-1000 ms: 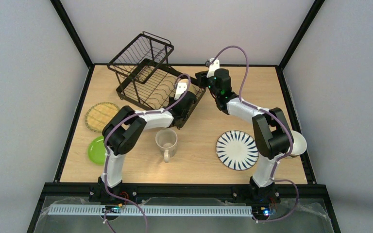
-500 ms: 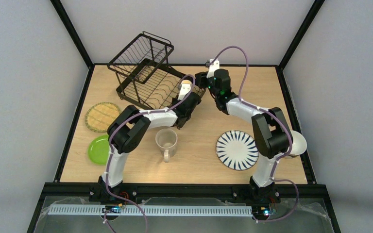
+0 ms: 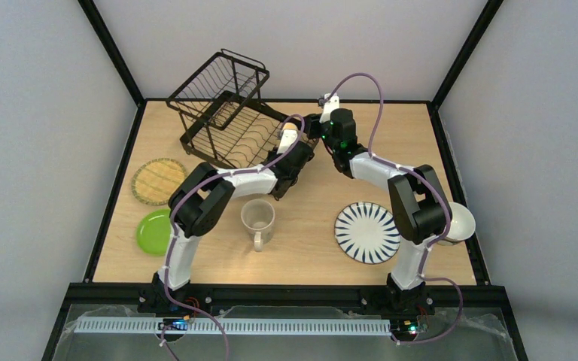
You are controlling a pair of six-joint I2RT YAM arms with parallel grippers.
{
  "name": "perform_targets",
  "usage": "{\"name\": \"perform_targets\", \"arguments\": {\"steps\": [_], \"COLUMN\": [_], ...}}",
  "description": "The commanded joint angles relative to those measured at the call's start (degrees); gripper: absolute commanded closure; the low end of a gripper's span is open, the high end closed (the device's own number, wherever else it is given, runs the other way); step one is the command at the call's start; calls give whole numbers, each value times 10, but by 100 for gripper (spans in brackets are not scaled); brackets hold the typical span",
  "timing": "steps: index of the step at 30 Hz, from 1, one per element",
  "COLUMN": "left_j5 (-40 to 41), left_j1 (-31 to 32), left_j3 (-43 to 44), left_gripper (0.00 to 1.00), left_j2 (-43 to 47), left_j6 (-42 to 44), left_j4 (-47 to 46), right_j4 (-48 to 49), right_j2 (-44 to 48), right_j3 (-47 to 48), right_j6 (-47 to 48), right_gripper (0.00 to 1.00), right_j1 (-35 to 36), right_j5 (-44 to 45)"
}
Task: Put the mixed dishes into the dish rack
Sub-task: Place the upside down cup on the dish rack.
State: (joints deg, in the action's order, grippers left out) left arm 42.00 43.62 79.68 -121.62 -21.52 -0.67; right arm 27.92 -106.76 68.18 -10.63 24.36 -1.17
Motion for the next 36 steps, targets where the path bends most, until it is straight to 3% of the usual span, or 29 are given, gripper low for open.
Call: {"name": "perform_targets", "arguments": {"steps": [1,11,36], "left_j5": [-5,-19,-39], "left_j1": [2,2,8], "left_j3": [3,-16,-43], "left_gripper": [38,29,29], "left_j2": [-4,11,60], "left_j6": [-14,-33,-42], "left_j4": [25,29,22], "right_j4": [-7,-14,-29], "right_j2": [-11,-10,11], "right_j3": [-3,-6,-12], "right_j6": [-9,-17,-14], "right_gripper": [13,13,13], "right_j1": [-2,-2,-2], "right_j5": [-3,-6,11]}}
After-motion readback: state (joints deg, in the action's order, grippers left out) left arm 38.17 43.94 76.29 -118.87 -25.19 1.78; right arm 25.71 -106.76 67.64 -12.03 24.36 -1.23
